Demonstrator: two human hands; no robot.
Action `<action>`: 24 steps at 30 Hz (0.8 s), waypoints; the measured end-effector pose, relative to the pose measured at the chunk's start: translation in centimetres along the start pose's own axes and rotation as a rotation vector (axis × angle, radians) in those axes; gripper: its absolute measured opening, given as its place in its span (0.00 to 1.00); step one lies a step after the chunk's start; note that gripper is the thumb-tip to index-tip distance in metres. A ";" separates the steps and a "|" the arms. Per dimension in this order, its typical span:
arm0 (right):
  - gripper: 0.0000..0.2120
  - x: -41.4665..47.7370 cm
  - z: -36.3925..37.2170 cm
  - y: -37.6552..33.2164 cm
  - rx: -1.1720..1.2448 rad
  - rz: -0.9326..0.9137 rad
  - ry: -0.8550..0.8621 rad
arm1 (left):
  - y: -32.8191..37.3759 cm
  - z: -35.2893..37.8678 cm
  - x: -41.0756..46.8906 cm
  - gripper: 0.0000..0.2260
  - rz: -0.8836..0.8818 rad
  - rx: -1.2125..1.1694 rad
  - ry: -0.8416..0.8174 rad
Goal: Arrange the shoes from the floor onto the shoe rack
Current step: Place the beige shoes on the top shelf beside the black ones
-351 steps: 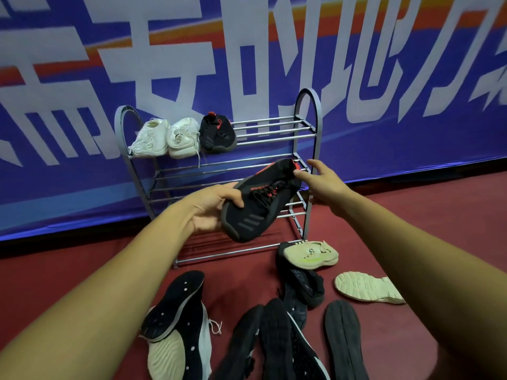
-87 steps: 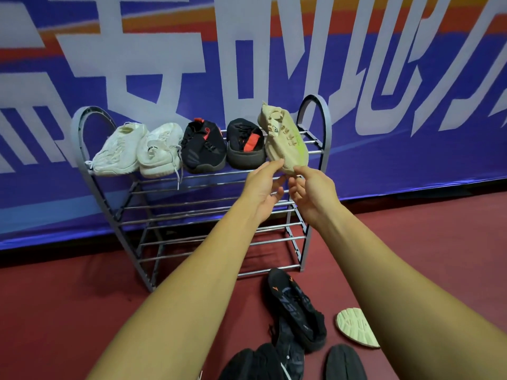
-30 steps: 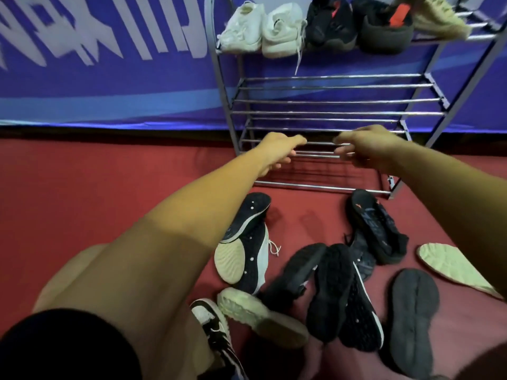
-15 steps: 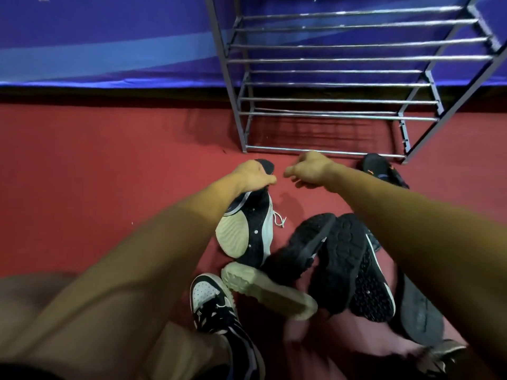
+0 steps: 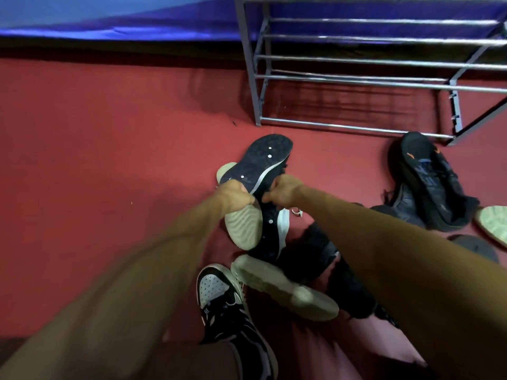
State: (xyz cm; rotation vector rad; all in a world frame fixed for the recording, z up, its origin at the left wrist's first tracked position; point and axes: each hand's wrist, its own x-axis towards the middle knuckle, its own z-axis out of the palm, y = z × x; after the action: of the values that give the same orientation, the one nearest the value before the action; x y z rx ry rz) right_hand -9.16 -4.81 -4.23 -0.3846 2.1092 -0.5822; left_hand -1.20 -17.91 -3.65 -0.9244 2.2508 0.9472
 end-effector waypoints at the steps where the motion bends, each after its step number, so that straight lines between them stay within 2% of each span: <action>1: 0.12 0.5 0.6 0.0 -0.014 0.006 -0.015 | -1.0 0.1 0.4 0.04 -0.006 0.004 -0.004; 5: 0.17 2.4 2.8 0.3 -0.065 0.024 -0.103 | -3.8 0.1 1.4 0.03 -0.006 -0.070 0.028; 7: 0.17 3.3 3.7 0.7 -0.055 0.047 -0.122 | -4.5 0.3 1.5 0.03 -0.012 -0.091 0.059; 16: 0.17 4.5 5.1 1.4 -0.019 0.026 -0.076 | -6.3 1.8 2.2 0.07 -0.157 -0.202 0.125; 20: 0.13 4.3 5.1 1.4 -0.001 0.022 -0.084 | -6.4 2.8 1.5 0.04 -0.213 -0.351 -0.018; 24: 0.10 3.6 4.3 1.4 0.044 0.000 -0.090 | -4.7 2.6 0.5 0.08 -0.192 -0.385 -0.033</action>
State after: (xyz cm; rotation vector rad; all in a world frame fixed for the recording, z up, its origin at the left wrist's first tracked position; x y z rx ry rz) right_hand -7.64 -6.43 -9.58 -0.3792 2.0076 -0.5993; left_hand 2.57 -18.58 -7.50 -1.2524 1.9423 1.3196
